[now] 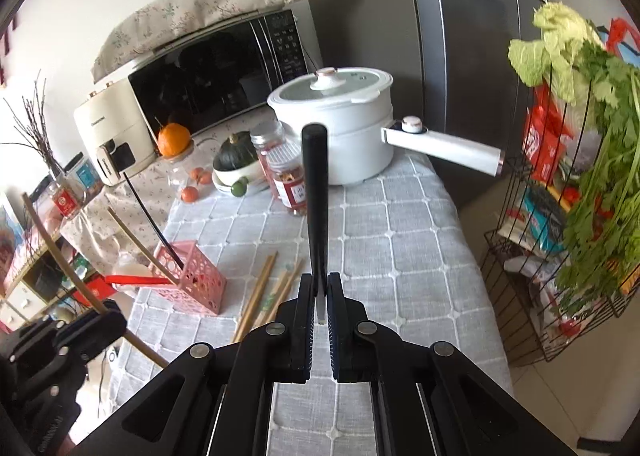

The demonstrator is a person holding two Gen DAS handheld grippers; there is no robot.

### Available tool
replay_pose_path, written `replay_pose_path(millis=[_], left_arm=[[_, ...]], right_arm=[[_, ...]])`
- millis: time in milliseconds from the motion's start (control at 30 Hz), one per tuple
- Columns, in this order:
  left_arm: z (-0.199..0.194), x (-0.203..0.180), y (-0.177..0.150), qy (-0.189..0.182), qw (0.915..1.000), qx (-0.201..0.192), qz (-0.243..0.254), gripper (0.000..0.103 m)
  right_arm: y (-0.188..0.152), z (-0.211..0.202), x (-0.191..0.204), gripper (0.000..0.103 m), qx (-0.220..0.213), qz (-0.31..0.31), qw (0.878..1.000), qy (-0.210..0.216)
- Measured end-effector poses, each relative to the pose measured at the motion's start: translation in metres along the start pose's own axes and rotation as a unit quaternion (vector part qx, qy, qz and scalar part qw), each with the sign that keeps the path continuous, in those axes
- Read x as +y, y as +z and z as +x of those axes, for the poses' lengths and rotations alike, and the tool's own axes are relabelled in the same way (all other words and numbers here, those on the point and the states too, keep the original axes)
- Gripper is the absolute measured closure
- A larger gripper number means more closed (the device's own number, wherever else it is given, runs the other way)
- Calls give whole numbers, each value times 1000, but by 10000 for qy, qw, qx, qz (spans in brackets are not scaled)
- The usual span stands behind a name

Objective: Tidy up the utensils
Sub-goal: 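Lower the wooden chopstick into the basket with the left tool while the right carries the black chopstick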

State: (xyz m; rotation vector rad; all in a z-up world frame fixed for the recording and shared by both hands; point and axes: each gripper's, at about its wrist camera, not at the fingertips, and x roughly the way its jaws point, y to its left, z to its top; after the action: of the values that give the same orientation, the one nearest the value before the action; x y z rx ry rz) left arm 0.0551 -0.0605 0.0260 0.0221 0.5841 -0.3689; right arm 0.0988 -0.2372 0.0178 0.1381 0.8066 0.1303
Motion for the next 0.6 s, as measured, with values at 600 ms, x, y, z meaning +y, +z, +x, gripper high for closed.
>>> replay_pose_path(millis=[600], left_arm=[[-46, 98, 48, 1071, 9819, -1442, -608, 95]], right_arm=[[30, -20, 49, 97, -543, -79, 9957, 741]])
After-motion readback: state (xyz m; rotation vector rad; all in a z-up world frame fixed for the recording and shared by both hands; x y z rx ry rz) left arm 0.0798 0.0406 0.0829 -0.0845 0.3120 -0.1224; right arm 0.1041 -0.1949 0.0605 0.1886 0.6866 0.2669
